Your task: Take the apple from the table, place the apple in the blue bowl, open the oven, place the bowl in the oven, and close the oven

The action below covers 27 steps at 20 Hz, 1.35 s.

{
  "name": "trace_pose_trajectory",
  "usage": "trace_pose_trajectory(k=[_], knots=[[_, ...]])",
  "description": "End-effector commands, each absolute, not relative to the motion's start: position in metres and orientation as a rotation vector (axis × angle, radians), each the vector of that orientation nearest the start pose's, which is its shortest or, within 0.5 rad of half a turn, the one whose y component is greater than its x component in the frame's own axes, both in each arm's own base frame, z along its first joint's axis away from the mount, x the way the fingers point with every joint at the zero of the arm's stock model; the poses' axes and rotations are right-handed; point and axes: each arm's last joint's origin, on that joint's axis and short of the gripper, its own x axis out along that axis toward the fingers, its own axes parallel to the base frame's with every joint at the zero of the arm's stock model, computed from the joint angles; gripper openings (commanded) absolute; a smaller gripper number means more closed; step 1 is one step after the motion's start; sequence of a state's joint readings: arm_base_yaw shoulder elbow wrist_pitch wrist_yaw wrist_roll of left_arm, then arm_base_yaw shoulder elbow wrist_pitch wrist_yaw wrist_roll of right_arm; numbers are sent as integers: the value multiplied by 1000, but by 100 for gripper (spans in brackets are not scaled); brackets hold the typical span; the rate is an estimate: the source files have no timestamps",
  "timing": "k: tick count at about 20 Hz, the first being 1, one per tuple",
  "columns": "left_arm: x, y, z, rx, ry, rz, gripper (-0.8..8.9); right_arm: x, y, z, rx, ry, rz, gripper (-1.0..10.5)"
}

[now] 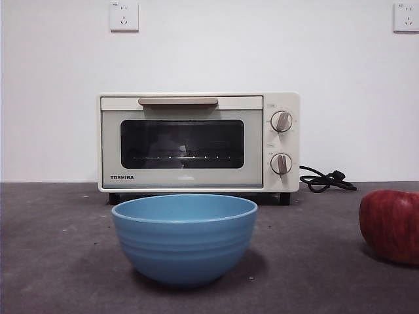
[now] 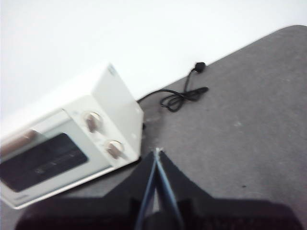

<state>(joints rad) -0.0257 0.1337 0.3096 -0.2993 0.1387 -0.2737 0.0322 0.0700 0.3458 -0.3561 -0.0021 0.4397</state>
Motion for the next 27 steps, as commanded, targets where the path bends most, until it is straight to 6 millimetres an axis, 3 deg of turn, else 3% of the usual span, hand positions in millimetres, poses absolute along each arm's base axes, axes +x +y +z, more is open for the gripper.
trace_pose_trajectory(k=[1, 7, 14, 20, 24, 27], knots=[[85, -7, 254, -350, 172, -176, -5, 69, 3, 260, 469, 129, 17, -8], [97, -9, 298, -361, 308, -190, -5, 75, 3, 296, 424, 348, -31, -8], [126, -9, 325, -308, 524, -171, -4, 102, 4, 319, 330, 561, -45, 0], [155, -13, 317, -284, 720, -259, -4, 128, 8, 319, 233, 677, 85, 0], [173, -18, 298, -292, 878, -390, -4, 151, 16, 302, 223, 857, 345, 0], [181, -22, 289, -272, 950, -424, -4, 167, 22, 284, 214, 1012, 403, 1]])
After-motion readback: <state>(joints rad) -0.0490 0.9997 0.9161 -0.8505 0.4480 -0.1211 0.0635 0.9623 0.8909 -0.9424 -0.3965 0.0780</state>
